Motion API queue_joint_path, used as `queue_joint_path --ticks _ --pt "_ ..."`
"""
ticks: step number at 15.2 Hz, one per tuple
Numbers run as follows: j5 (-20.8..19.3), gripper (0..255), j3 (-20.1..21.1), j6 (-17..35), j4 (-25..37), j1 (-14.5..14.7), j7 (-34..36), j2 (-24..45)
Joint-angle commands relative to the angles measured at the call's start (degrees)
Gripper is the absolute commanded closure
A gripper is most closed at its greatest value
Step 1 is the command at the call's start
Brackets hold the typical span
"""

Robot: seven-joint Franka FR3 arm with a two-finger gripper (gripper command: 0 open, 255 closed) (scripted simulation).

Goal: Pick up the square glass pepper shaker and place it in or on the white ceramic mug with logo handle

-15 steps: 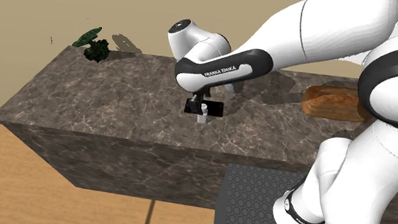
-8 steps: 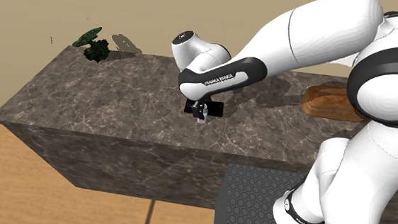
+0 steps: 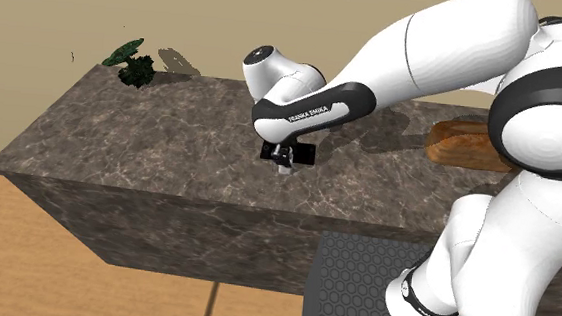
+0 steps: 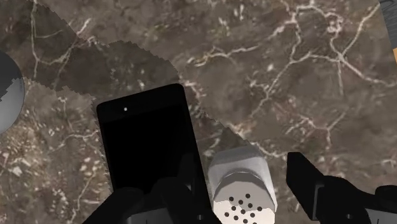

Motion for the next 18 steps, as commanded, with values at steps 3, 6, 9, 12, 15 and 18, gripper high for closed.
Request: queue_joint_path --ticks 3,6,9,12,15,18 --pt "0.0 255 0.0 0.01 0.0 0.0 -0.01 0.01" --pt "0.0 255 0.0 0.01 -0.01 0.0 0.0 0.0" --pt "0.0 255 0.0 0.0 0.0 0.0 0.0 0.0" --pt "-0.25 255 0.06 -2.28 1.02 0.1 -0.09 -1.31" --pt "-0.45 255 0.15 -4.56 2.15 0.2 -0.21 -2.52" --pt "-0.62 255 0.24 -6.85 3.39 0.29 -0.35 -3.61"
